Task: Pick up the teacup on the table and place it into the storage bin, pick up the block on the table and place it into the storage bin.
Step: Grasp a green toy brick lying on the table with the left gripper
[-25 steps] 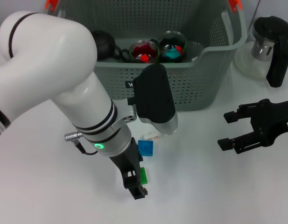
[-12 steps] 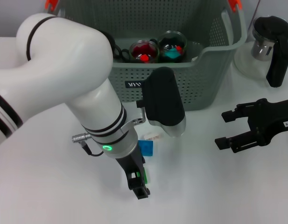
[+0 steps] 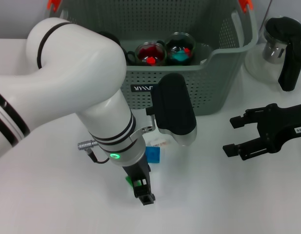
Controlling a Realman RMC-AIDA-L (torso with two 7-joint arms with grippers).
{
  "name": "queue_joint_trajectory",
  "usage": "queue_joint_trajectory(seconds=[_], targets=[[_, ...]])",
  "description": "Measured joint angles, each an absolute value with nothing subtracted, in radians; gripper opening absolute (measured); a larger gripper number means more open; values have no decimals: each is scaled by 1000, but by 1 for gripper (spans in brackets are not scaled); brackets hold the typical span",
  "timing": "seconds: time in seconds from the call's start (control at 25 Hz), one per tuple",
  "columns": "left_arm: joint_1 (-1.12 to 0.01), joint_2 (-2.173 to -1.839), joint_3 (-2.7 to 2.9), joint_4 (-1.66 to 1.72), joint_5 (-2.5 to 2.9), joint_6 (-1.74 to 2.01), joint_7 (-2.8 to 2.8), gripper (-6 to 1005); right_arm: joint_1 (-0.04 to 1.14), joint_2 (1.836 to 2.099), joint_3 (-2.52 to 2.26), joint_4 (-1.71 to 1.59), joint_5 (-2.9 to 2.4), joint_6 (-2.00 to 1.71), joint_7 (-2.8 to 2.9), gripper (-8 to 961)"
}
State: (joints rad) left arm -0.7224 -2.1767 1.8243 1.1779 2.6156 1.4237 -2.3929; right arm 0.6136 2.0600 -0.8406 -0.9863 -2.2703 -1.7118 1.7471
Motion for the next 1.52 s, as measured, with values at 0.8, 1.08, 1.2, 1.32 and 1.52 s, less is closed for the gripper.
queue_joint_trajectory(seconds=[0.8,1.08,1.2,1.32,1.52], targets=[[-721,-2172,1783,1191,2676,1477,-2407,689,610,2062,-841,-986,-2270,-1708,1744,925],[-711,-2175,1775,1183,2686,1479,-2408,689,619,2063,-841,-977,-2270,-1702,1742,924],[-706,-2177,1775,1179,2686,1474,-2411,672,619,2064,-841,-977,-2270,-1699,1741,924],[-705,-2177,1775,1172,2686,1471,-2415,646,620,2067,-841,-976,-2270,-1698,1739,924],[-706,-2177,1775,1165,2686,1470,-2418,602,619,2069,-841,-973,-2270,-1696,1729,924]])
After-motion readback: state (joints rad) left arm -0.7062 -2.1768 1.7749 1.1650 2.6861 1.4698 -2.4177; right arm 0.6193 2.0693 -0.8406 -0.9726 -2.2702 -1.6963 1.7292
